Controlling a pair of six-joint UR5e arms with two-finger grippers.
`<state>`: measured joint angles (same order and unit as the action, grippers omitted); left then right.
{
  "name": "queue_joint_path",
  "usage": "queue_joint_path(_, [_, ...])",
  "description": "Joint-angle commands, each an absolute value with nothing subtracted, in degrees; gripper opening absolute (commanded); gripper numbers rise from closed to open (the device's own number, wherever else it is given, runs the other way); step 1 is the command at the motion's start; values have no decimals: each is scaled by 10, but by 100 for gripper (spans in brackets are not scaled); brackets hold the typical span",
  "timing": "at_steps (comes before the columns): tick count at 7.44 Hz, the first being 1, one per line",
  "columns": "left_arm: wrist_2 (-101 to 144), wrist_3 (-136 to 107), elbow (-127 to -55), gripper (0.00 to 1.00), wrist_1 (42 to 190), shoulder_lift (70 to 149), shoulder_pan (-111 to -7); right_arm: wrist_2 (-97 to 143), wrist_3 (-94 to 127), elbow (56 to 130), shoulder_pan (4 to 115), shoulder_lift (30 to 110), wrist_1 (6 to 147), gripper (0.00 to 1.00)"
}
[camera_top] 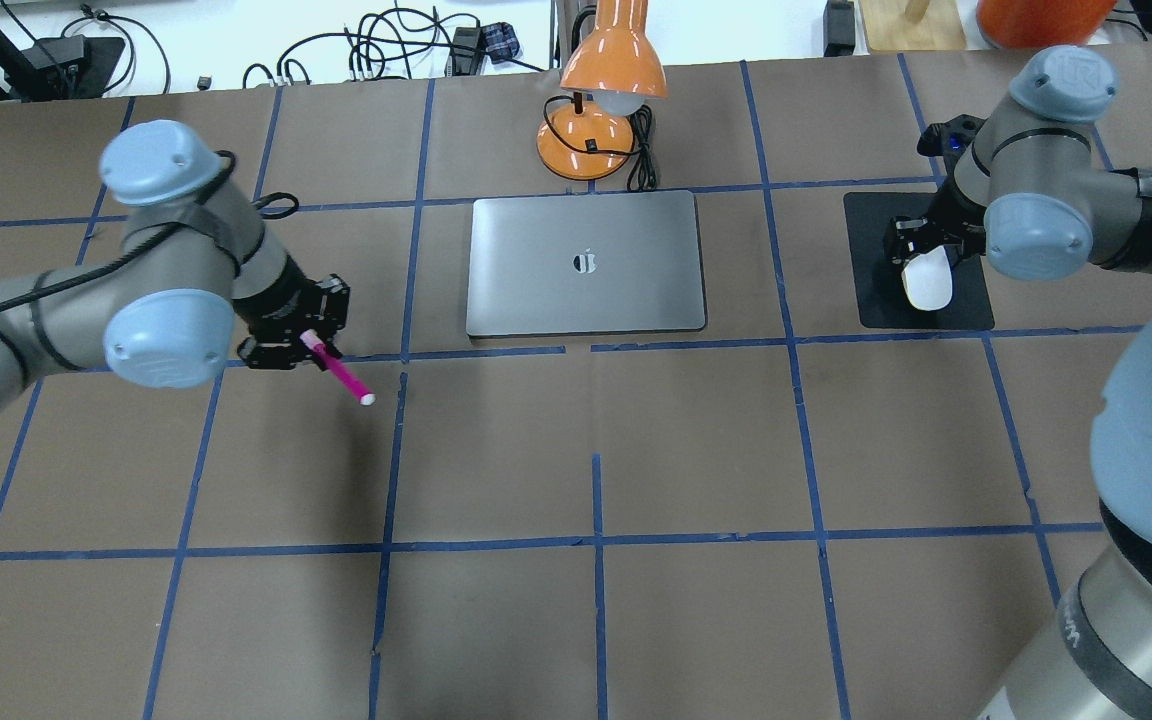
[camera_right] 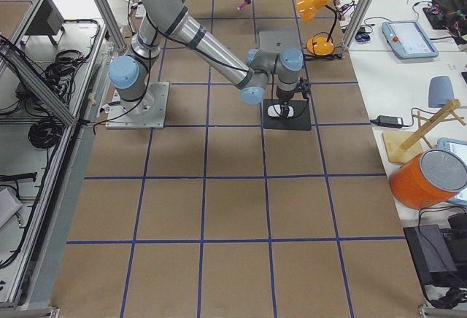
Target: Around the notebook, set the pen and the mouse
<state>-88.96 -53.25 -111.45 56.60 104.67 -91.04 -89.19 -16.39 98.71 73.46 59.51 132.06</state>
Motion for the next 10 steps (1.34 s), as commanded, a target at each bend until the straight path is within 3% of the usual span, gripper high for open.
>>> queue_joint_path(1, [-878, -784, -1106, 0, 524, 1085, -1008, -901, -164, 984, 737, 608, 1311, 100])
queue_joint_path(3, [-862, -949, -1088, 0, 474, 1112, -1090, -921, -163, 961, 776, 699, 1187, 100])
queue_joint_path(7, [-861, -1012, -1075, 0, 476, 1150, -1130, -881, -78, 953, 833, 910, 900, 100])
queue_joint_path(9, [-862, -1012, -1077, 99, 474, 1151, -1132, -903, -63, 947, 834, 913, 900, 100])
queue_joint_path(10, [-869, -1003, -1073, 100, 480, 1137, -1130, -918, -58, 948, 834, 908, 900, 100])
